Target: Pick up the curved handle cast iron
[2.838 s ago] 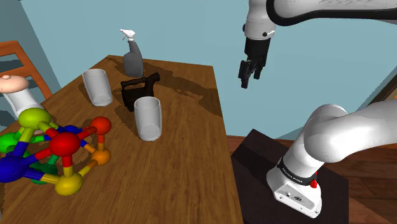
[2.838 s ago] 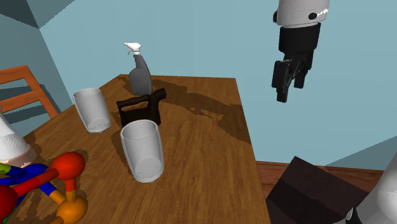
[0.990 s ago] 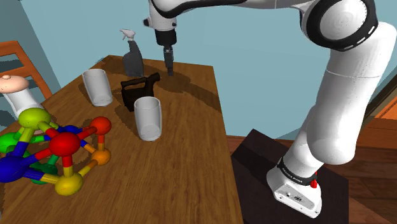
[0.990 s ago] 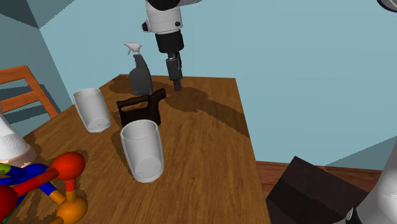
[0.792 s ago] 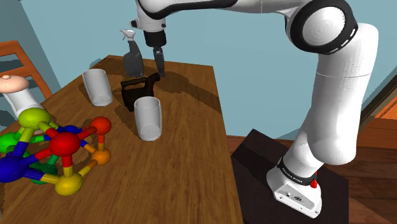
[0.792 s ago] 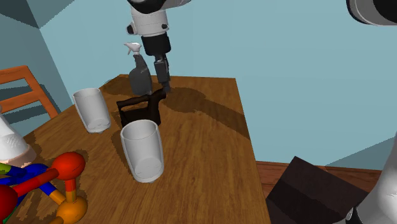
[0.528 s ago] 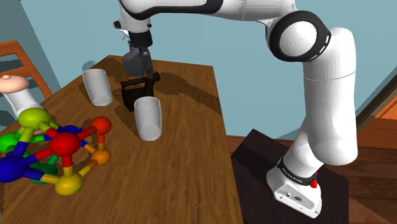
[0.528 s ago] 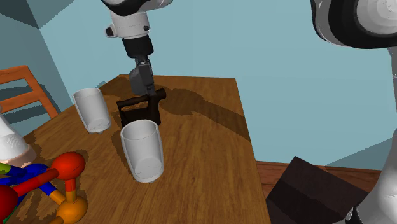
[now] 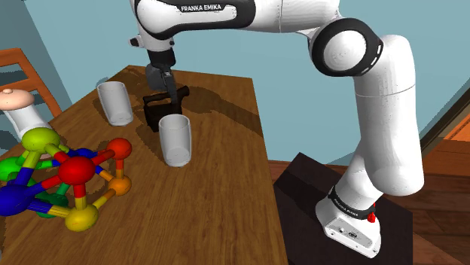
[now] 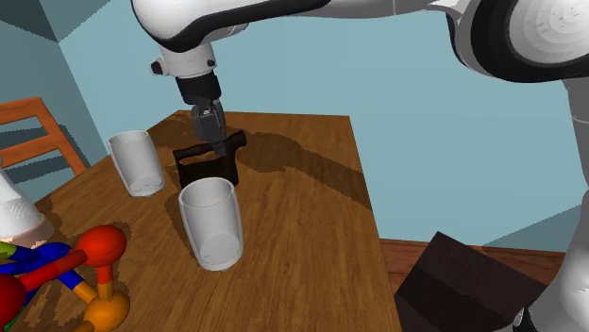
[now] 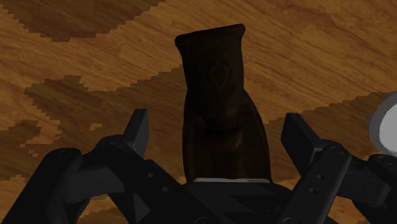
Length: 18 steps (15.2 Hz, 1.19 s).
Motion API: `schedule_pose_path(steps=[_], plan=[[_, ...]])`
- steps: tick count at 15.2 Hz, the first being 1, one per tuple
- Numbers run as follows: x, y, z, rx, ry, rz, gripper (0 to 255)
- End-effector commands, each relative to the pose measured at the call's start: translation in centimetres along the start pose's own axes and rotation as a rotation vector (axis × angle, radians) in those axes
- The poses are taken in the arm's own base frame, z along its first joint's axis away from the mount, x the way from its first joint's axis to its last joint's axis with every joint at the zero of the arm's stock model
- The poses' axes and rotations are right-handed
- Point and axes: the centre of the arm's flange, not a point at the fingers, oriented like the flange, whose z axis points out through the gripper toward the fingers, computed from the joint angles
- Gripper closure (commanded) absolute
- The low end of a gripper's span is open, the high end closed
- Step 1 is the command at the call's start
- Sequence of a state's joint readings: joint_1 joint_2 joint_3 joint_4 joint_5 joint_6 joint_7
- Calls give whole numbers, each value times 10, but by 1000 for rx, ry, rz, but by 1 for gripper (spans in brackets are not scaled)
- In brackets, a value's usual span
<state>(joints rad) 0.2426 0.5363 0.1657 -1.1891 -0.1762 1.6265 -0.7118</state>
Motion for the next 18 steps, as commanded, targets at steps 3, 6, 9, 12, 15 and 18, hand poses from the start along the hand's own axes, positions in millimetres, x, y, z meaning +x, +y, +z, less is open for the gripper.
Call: schedule_pose_path(steps=[3, 6, 9, 12, 15, 18], plan=[[0, -1, 6, 0, 0, 0, 255], [0, -1, 6, 0, 0, 0, 255], [0, -1, 6, 0, 0, 0, 255], [1, -1, 6, 0, 0, 0, 255], [-1, -1, -9, 0, 0, 0, 255], [-3, -1, -25, 0, 0, 0, 255]])
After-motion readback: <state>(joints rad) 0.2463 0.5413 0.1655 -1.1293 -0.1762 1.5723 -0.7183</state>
